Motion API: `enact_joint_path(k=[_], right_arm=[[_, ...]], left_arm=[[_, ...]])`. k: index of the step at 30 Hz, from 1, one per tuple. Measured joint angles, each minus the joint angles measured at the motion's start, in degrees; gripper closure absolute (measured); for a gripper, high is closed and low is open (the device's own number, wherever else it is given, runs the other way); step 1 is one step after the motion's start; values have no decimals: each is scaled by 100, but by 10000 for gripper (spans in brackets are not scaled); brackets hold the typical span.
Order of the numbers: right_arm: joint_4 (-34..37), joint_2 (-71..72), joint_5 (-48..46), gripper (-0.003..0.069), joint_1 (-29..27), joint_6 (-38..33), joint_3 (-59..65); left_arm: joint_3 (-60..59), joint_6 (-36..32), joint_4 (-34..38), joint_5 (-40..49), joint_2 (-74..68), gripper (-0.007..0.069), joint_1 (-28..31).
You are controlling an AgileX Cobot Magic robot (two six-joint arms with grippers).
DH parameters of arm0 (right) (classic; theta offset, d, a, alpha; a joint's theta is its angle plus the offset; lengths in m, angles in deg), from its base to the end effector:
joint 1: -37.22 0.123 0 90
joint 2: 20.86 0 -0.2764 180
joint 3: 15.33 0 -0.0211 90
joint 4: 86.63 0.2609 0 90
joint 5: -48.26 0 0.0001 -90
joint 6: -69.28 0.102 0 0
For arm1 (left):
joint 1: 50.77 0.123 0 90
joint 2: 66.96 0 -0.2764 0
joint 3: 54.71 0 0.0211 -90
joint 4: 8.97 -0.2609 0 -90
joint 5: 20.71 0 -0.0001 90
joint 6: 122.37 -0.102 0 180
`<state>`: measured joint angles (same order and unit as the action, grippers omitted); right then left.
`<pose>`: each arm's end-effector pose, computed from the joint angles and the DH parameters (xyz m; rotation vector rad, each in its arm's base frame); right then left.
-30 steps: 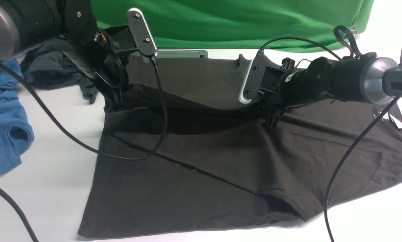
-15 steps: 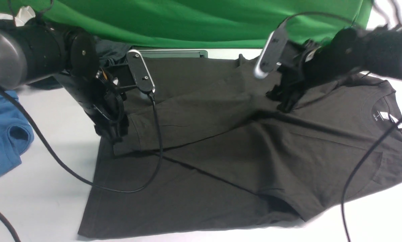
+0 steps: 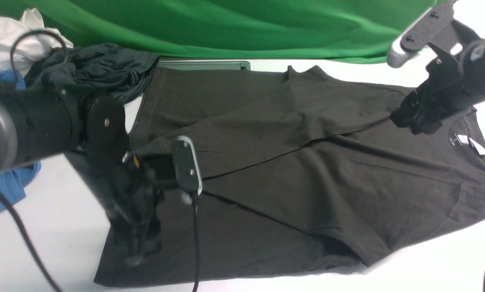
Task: Fold a long-sleeved shirt on a white desktop.
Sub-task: 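Grasp the near edge of the shirt at its hem and shoulder corners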
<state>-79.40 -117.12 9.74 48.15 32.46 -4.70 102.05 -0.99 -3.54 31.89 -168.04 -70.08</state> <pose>0.3361 0.0731 0.2586 -0.9374 2.3500 -0.0415 0.2674 -0.1018 0.1630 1.8599 2.4350 -0.0832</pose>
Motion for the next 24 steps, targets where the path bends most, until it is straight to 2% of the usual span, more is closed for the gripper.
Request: enact_joint_path(k=[2, 9, 13, 19, 24], right_arm=[[6, 64, 164, 152, 23, 13, 112], [118, 105, 350, 152, 314, 26, 229], [142, 105, 350, 152, 453, 31, 229], [207, 105, 230, 152, 576, 93, 229], [207, 105, 70, 152, 576, 180, 229]], left_arm=[[-131, -32, -36, -13, 0, 293, 0], [-741, -308, -720, -85, 0, 177, 0], [-810, -335, -976, -219, 0, 137, 0], [-926, -743, -1064, -563, 0, 134, 0], [-1235, -1036, -1307, -898, 96, 176, 0]])
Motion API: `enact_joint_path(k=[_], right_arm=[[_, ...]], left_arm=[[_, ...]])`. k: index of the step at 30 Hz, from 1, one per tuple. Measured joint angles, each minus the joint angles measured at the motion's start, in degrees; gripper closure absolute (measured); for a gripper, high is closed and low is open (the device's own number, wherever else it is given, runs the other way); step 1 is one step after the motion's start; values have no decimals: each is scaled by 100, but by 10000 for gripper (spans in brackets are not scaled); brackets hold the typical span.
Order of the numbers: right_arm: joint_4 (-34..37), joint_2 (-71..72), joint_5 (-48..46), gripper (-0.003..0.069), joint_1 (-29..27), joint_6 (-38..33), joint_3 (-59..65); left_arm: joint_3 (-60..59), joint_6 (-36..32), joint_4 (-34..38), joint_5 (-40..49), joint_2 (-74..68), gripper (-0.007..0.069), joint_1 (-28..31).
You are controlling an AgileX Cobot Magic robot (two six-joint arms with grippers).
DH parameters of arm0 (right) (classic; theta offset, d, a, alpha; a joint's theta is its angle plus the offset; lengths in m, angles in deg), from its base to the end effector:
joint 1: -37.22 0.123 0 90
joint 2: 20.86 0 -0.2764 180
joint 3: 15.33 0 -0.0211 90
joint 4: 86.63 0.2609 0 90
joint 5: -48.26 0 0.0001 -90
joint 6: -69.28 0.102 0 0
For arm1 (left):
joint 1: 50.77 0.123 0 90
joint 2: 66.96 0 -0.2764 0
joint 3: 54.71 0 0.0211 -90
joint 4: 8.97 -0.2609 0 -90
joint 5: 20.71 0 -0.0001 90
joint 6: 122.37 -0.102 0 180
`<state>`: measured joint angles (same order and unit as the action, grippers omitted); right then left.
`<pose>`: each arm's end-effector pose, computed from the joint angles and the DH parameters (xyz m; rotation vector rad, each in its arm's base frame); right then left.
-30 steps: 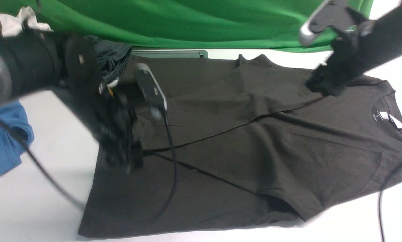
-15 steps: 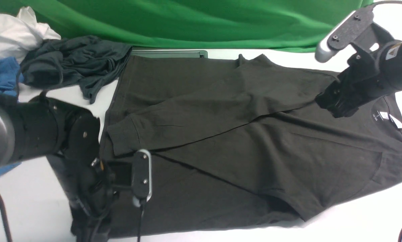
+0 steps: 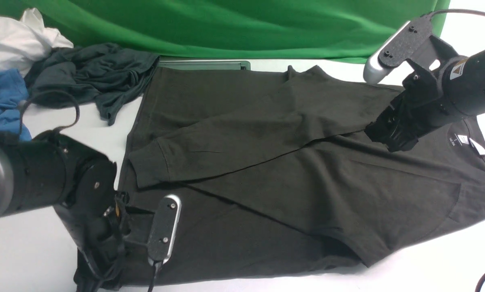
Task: Fold a long-sleeved shirt on a white desktop.
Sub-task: 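Grasp the near edge of the shirt at its hem and shoulder corners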
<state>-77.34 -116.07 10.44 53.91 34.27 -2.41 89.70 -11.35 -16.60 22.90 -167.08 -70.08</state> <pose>0.3198 0.1064 0.2533 -0.9923 2.3322 0.0502 0.2366 -0.0730 0.1215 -2.2709 -2.1256 -0.1382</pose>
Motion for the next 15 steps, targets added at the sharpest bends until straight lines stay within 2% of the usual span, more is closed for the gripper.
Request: enact_joint_path(k=[4, 7, 8, 9, 10, 11, 15], right_arm=[[0, 0, -143, 152, 0, 35, 0], [0, 0, -282, 152, 0, 177, 0], [0, 0, -295, 152, 0, 177, 0], [0, 0, -339, 152, 0, 220, 0], [5, 23, -446, 152, 0, 343, 0], [5, 50, -515, 152, 0, 421, 0], [5, 208, -810, 175, 0, 658, 0]], left_arm=[[-260, 17, -175, -277, 135, 239, -19], [-336, 453, -325, -266, 191, 357, -57], [-336, 453, -341, -252, 191, 368, -57], [-336, 608, -362, -218, 198, 414, -57], [-262, 824, -387, -108, 204, 519, -82], [-203, 945, -371, -37, 224, 554, -121], [-33, 1273, -22, 448, 408, 591, -271]])
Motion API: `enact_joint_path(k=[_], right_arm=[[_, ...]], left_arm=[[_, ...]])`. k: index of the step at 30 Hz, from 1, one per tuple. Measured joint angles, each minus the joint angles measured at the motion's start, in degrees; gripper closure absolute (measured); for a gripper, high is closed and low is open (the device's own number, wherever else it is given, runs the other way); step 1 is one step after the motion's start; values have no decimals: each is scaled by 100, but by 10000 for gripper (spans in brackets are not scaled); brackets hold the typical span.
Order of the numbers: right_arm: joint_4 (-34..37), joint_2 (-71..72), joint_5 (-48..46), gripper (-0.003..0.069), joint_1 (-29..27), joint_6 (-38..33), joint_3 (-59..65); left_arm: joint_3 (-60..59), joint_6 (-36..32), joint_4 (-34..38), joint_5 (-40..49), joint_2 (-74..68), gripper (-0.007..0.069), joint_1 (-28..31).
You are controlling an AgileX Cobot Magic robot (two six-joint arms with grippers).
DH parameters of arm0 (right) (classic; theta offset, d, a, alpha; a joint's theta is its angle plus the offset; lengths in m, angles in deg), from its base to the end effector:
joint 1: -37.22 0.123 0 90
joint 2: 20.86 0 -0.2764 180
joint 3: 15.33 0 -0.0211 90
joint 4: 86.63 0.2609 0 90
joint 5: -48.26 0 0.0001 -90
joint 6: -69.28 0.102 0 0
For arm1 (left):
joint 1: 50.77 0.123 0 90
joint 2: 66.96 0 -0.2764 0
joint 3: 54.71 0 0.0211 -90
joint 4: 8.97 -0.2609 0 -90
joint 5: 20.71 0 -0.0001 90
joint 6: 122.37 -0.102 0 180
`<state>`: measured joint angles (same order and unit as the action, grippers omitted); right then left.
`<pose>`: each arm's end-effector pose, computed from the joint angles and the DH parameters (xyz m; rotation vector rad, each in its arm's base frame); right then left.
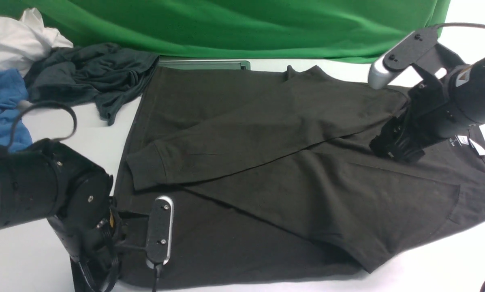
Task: Fold a long-sleeved shirt on a white desktop.
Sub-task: 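Grasp the near edge of the shirt at its hem and shoulder corners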
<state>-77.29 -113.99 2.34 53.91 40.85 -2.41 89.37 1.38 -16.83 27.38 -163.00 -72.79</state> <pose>0.3029 0.1032 0.2580 -0.9088 2.4774 0.1238 0.2241 -0.0794 0.1376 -2.0695 -2.3176 -0.1512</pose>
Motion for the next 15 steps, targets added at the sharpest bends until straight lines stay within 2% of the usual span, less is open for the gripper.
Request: enact_joint_path(k=[2, 4, 7, 11, 15], right_arm=[[0, 57, -129, 196, 0, 90, 0], [0, 248, -391, 259, 0, 270, 48], [0, 373, -636, 289, 47, 342, 96], [-28, 575, -1170, 297, 343, 324, 209], [-47, 637, -1031, 272, 788, -231, 741]], left_arm=[[44, 218, 181, 269, 176, 593, -65], [67, 694, 392, 794, 582, 593, -129], [74, 1010, 438, 1129, 861, 593, -129], [74, 1321, 657, 1371, 1276, 593, -129], [74, 1424, 864, 1258, 1588, 593, -129]])
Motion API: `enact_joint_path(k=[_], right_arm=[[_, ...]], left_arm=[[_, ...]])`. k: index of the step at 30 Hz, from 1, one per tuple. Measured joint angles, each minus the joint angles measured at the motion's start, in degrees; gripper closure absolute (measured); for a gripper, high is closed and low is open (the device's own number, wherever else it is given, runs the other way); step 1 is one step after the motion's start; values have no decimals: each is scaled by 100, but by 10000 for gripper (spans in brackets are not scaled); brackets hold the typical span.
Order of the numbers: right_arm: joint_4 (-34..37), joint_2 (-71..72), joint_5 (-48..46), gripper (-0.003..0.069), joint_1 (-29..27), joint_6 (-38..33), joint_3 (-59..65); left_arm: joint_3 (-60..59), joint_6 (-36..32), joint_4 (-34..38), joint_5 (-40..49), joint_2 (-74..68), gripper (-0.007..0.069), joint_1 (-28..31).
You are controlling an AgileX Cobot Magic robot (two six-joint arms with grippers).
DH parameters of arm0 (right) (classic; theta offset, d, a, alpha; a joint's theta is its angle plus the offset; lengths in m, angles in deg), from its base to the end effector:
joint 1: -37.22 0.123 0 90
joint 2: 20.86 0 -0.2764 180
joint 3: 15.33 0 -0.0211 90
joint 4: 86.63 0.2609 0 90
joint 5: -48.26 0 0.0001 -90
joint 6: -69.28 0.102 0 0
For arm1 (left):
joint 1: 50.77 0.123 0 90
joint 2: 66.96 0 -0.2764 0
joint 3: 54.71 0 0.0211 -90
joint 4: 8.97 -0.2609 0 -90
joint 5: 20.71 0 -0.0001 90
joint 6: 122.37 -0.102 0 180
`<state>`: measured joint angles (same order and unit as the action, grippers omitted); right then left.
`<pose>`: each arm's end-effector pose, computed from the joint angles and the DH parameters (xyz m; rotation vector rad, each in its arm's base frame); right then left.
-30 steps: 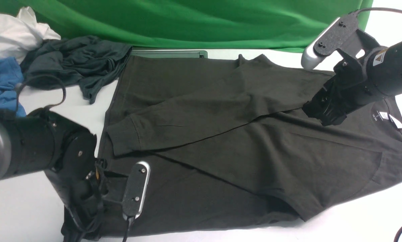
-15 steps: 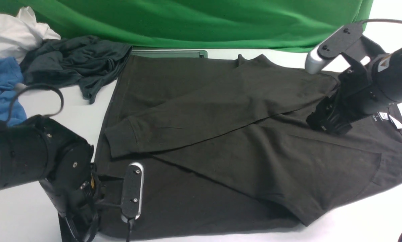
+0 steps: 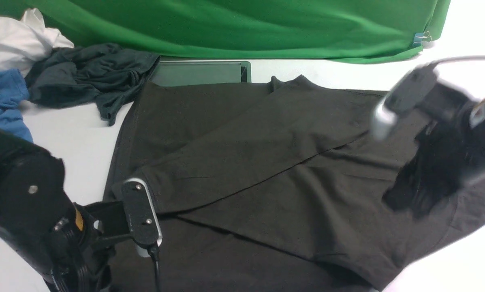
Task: Fold a long-sleeved shirt on a white desktop.
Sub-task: 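Grasp the near edge of the shirt at its hem and shoulder corners, then fold the black garment in half by bringing its near edge over to the far edge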
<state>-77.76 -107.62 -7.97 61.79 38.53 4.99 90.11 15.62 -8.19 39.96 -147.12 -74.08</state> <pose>0.2396 0.1239 0.2457 -1.2323 2.5569 0.1781 0.1874 -0.0821 0.2010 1.6491 2.5905 -0.0010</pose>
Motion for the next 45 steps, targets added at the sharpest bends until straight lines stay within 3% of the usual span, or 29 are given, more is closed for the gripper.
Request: enact_joint_path(k=[4, 7, 10, 17, 22, 25, 27, 29, 30, 31, 33, 41, 45], right_arm=[[-473, 0, 552, 190, 328, -706, 1016], [-1492, -20, 1581, 127, 383, -696, 1839], [-1979, -52, 2382, 111, 250, -673, 2250], [-2218, -616, 3357, 105, -824, -704, 2448], [-2222, -835, 3456, 123, -910, -1144, 2373], [-2224, -919, 3535, 162, -910, -1458, 2331], [-2229, -944, 3559, 230, -910, -1593, 2329], [-2229, -971, 3525, 319, -910, -1653, 2329], [-2229, -982, 3424, 435, -895, -1665, 2329], [-2229, -987, 3410, 451, -897, -1672, 2329], [-2244, -945, 3173, 594, -813, -1711, 2329], [-1572, -31, 1817, 620, -621, -1536, 2369], [-1470, 402, 1481, 620, -621, -1286, 2125]], left_arm=[[0, 19, 40, -67, 200, 593, 0], [0, 19, 59, -79, 353, 593, 0], [0, 19, 65, -159, 427, 593, 0], [0, 19, 126, -220, 450, 593, 0], [0, 19, 159, -215, 450, 593, 0], [0, 19, 164, -194, 450, 593, 0], [0, 19, 164, -136, 450, 593, 0], [0, 19, 164, -109, 450, 593, 0], [3, 21, 164, -90, 450, 593, 0], [3, 26, 164, -90, 450, 593, 0], [7, 168, 204, -14, 469, 593, 0], [7, 748, 231, 176, 888, 593, 0], [71, 1529, 43, -264, 1191, 593, 0]])
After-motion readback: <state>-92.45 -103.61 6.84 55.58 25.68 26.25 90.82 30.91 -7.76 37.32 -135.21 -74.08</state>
